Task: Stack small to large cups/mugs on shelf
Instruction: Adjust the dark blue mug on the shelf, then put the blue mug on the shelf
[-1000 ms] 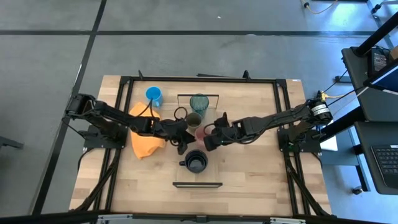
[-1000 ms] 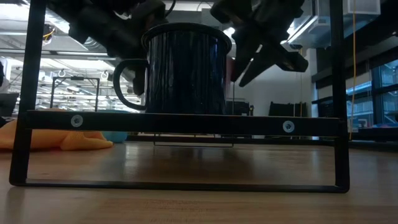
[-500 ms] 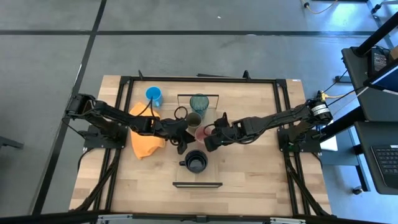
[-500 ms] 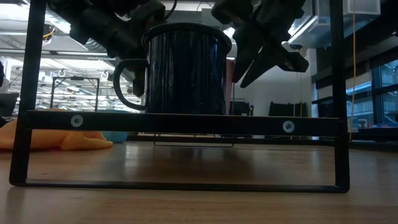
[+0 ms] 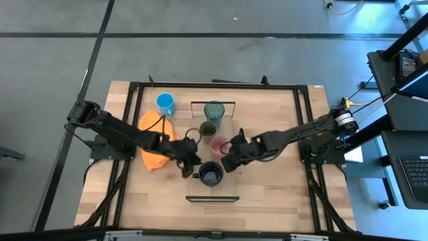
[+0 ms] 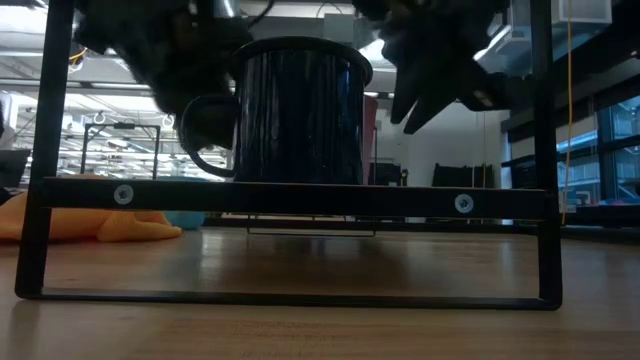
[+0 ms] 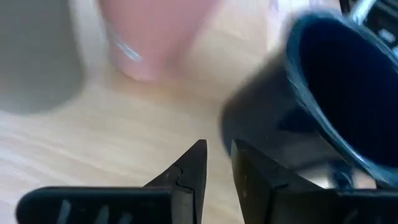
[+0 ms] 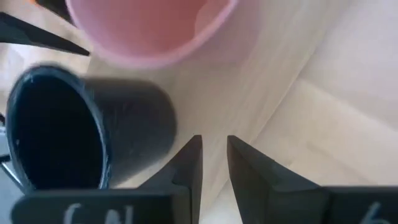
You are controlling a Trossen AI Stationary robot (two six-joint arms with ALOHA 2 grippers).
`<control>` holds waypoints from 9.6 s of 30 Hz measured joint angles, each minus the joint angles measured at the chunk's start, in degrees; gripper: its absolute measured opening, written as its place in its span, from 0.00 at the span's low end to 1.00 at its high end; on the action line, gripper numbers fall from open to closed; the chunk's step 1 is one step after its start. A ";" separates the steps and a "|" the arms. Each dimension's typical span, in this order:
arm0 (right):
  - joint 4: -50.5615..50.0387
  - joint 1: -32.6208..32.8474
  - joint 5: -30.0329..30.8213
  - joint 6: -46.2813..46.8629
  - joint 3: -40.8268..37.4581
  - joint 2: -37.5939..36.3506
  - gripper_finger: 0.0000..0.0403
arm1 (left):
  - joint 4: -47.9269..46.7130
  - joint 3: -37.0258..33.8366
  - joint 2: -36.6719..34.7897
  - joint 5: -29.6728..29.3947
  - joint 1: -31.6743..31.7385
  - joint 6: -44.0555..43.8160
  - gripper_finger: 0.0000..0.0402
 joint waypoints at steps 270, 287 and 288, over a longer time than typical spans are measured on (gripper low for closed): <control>3.88 13.06 26.21 8.74 5.84 -4.44 0.32 | -43.68 6.60 -9.92 -9.93 61.75 7.99 0.17; 3.66 13.07 26.03 9.34 5.84 -4.44 0.32 | -42.07 6.66 -8.17 -3.73 62.73 14.54 0.02; 3.66 13.07 26.03 9.34 5.84 -4.44 0.32 | -41.77 6.66 -8.15 -3.82 62.73 14.72 0.02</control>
